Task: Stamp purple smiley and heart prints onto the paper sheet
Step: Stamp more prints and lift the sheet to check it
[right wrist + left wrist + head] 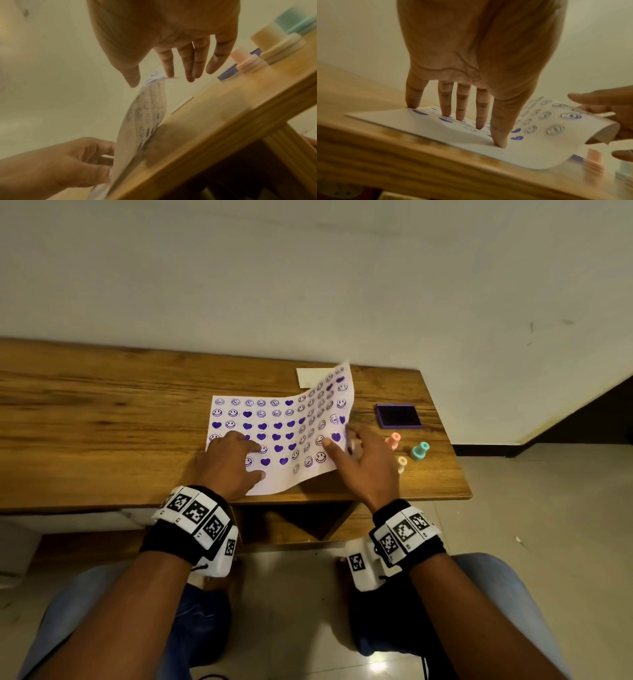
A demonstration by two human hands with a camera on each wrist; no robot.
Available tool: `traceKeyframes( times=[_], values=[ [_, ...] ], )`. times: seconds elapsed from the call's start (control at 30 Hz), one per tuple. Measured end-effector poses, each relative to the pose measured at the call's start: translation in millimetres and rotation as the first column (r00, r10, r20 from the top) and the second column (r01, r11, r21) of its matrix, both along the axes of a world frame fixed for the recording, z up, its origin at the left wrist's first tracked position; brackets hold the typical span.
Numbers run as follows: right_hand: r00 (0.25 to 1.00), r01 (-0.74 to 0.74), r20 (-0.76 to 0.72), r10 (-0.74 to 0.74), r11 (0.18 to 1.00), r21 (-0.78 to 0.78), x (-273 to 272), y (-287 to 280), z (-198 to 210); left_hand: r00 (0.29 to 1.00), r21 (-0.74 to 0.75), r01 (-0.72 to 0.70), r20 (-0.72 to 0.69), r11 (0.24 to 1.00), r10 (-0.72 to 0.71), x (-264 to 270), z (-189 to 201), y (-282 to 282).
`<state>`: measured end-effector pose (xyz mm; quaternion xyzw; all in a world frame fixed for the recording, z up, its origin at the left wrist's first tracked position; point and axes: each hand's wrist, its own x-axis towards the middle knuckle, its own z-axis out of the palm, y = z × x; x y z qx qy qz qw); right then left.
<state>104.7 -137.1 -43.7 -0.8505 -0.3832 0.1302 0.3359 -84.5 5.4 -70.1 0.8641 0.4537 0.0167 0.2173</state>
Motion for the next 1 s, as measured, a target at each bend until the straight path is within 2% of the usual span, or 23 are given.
traceKeyframes(
  times=[0.1,0.17,0.23,0.27,0.33,0.43,0.5,0.63,0.73,0.83,0.93,1.0],
  values=[
    [0.934,0.201,-0.330,-0.135,0.964,0.176,9.6,1.5,2.3,1.000,-0.007,-0.002,0.005,1.000,0.002,-1.2,0.8,-0.6],
    [0.849,0.301,-0.500,-0.171,0.934,0.192,21.8,0.7,3.4,1.000,-0.008,-0.001,0.012,1.000,0.001,-1.2,2.5,-1.3],
    [0.777,0.300,-0.609,-0.160,0.944,0.136,31.7,-0.5,3.5,1.000,-0.013,-0.002,0.012,1.000,0.003,-1.4,4.3,-2.1],
    [0.771,0.284,-0.614,-0.166,0.954,0.100,36.3,-0.8,0.1,1.000,-0.016,-0.002,0.013,1.000,0.002,-1.5,4.8,-2.7],
    [0.811,0.268,-0.549,-0.201,0.962,0.045,44.5,-1.6,-10.2,1.000,-0.018,-0.001,0.021,1.000,0.001,-1.4,6.1,-3.9],
    [0.939,0.175,-0.303,-0.163,0.985,0.010,47.5,-0.3,-18.4,0.998,-0.031,-0.012,0.067,0.999,0.014,-0.6,9.0,-6.4],
    [0.974,0.123,-0.205,-0.100,0.987,0.099,46.4,0.9,-14.3,0.993,-0.026,-0.040,0.108,0.999,0.043,0.0,11.3,-8.5],
    [0.982,0.098,-0.186,-0.028,0.921,0.377,52.5,2.3,1.0,0.977,0.034,-0.102,0.192,0.994,0.093,2.2,21.1,-11.7],
    [0.956,0.176,-0.292,-0.032,0.859,0.481,61.0,4.1,9.5,0.973,0.050,-0.114,0.206,0.992,0.102,1.9,25.6,-12.0],
    [0.867,0.325,-0.499,-0.010,0.770,0.549,64.1,6.0,18.5,0.969,0.018,-0.102,0.229,0.995,0.095,4.1,25.2,-15.2],
    [0.797,0.408,-0.603,0.044,0.697,0.590,62.5,7.0,26.1,0.984,0.007,-0.044,0.171,0.999,0.042,7.7,22.6,-21.6],
    [0.777,0.405,-0.625,0.081,0.695,0.594,59.7,7.8,30.9,0.993,0.029,-0.004,0.114,1.000,0.001,10.0,19.4,-23.0]
  ],
)
